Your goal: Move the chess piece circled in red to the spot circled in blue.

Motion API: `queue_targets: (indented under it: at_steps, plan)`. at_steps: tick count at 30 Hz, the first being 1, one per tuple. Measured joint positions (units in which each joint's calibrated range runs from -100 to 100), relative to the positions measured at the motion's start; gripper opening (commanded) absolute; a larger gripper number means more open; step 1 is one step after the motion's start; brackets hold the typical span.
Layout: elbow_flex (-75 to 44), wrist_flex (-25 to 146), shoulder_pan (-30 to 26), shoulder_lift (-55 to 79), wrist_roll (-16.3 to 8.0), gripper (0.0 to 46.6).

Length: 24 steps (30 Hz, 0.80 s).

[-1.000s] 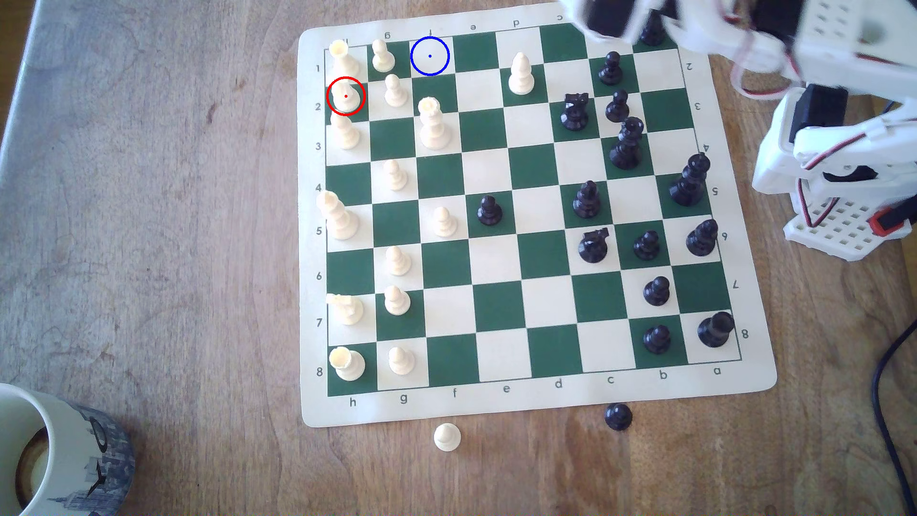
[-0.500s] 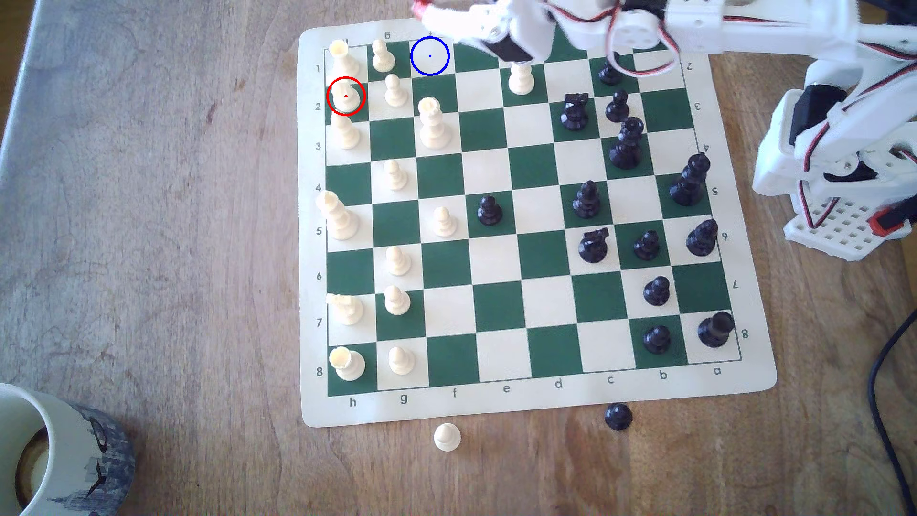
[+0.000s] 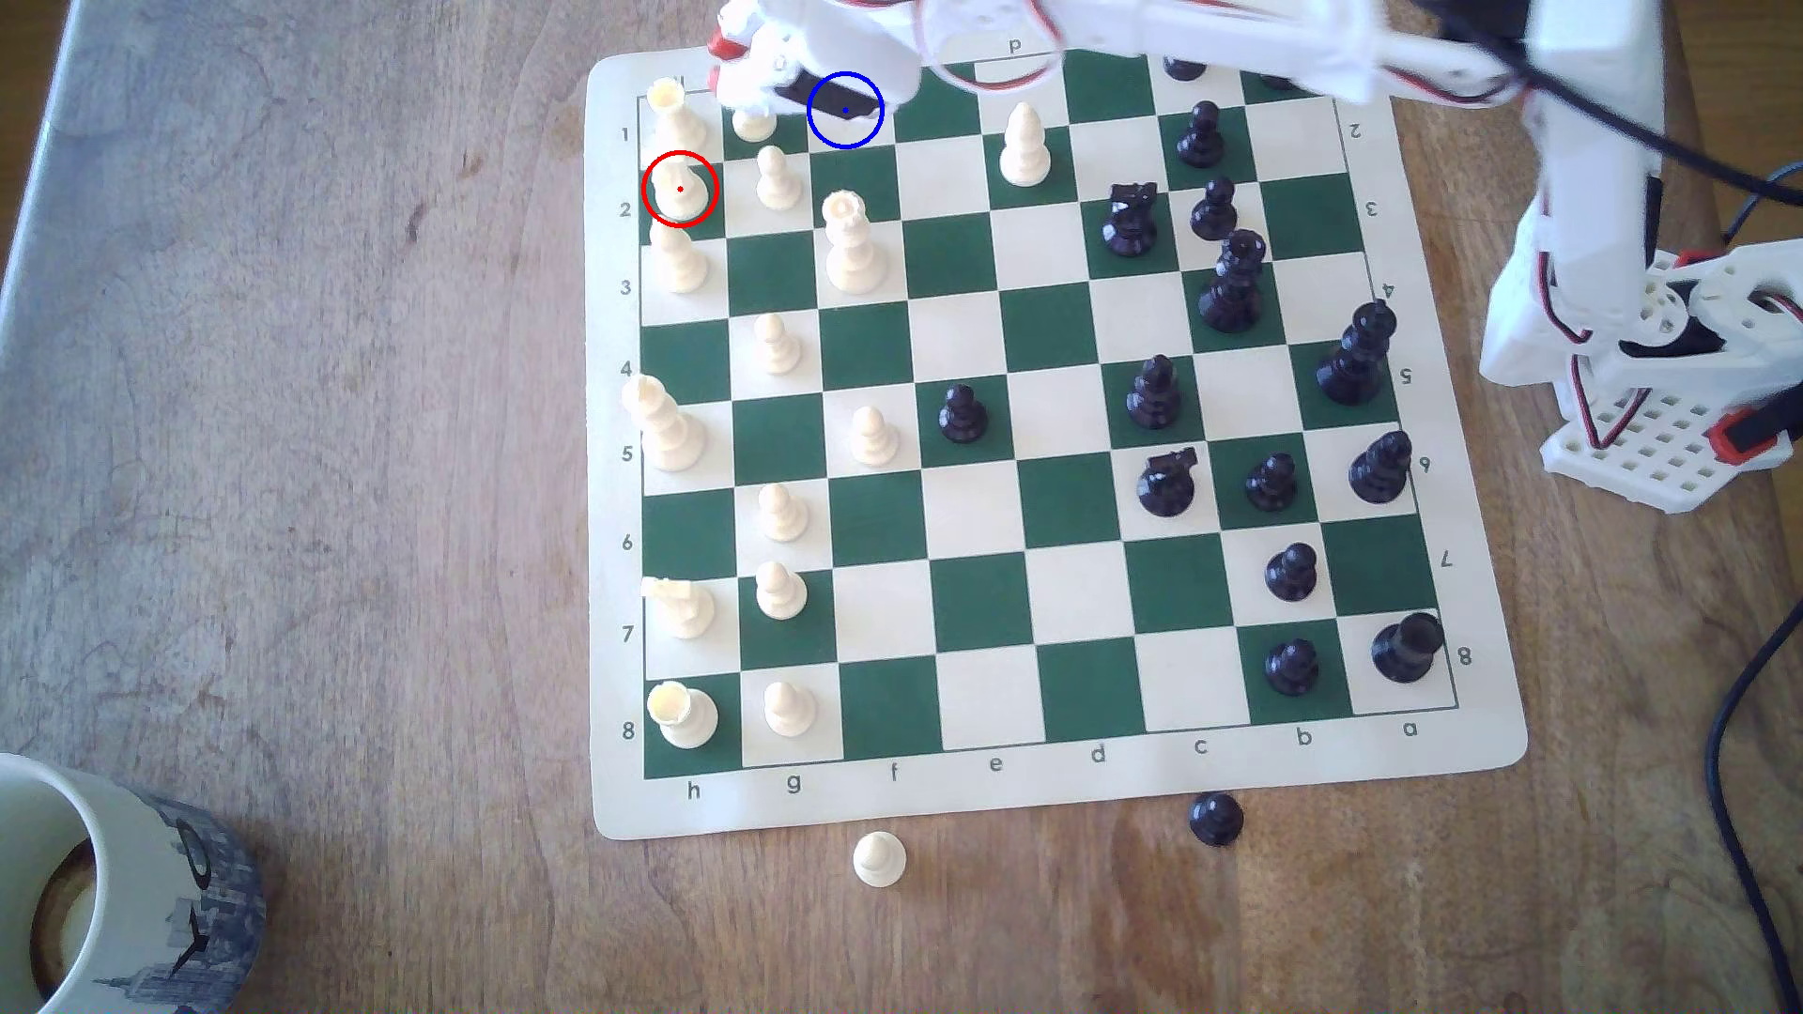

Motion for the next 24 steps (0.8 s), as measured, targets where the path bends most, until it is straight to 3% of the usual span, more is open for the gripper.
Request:
queue_targets:
  at_steps: [6, 13, 24]
  plan:
    - [-6.24, 0.32, 0.07, 6.37, -2.93, 11.8]
    - [-12.83, 0.32, 0.0, 11.9, -6.45, 12.9]
    - [-15.54, -0.24, -0.52, 16.34, -8.4, 13.8]
